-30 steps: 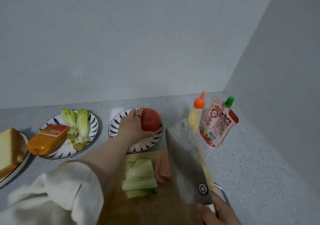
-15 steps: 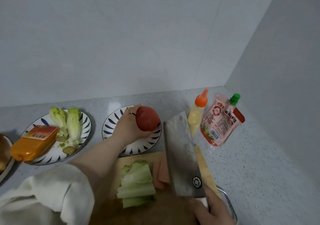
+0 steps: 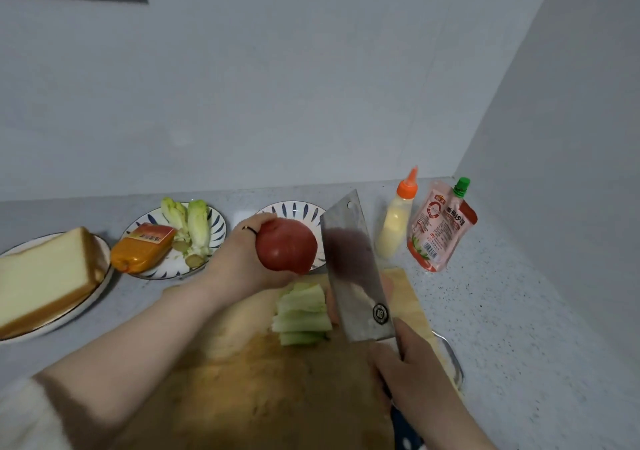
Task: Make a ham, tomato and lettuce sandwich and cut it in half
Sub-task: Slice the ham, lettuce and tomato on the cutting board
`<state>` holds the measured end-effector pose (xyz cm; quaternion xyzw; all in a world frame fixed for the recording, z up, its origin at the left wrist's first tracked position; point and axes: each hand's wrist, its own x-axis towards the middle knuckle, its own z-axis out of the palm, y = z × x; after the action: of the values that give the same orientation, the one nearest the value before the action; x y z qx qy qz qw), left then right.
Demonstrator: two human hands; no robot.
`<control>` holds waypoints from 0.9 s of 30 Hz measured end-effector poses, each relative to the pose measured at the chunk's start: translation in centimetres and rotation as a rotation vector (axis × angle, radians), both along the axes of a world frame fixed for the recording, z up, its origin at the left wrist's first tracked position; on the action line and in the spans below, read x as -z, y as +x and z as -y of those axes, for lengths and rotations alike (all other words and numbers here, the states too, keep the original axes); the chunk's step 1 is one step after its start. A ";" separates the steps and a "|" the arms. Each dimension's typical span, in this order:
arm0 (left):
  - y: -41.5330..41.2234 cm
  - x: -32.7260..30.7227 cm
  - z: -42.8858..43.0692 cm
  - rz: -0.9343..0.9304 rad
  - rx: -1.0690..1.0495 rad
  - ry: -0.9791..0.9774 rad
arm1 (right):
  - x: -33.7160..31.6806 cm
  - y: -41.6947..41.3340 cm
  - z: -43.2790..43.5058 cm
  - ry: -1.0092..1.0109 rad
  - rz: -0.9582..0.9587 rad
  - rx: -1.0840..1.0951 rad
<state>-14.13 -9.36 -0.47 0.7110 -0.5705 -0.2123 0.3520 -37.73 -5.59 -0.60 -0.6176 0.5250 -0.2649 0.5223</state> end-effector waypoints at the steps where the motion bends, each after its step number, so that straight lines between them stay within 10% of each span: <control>1: 0.2 -0.3 -1.4 0.027 0.016 0.036 | 0.0 0.2 -0.4 -0.002 -0.014 -0.018; 17: 2.5 -2.1 -14.9 0.750 0.188 0.720 | 2.2 4.6 -7.7 0.078 -0.197 -0.347; 27: 2.3 -0.3 -14.7 0.605 0.140 0.483 | 2.7 5.6 -8.3 0.141 -0.208 -0.387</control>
<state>-11.86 5.31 -0.17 0.7632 -0.6292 -0.1448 -0.0251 -32.15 2.70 -3.28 -0.6928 0.4648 -0.0576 0.5483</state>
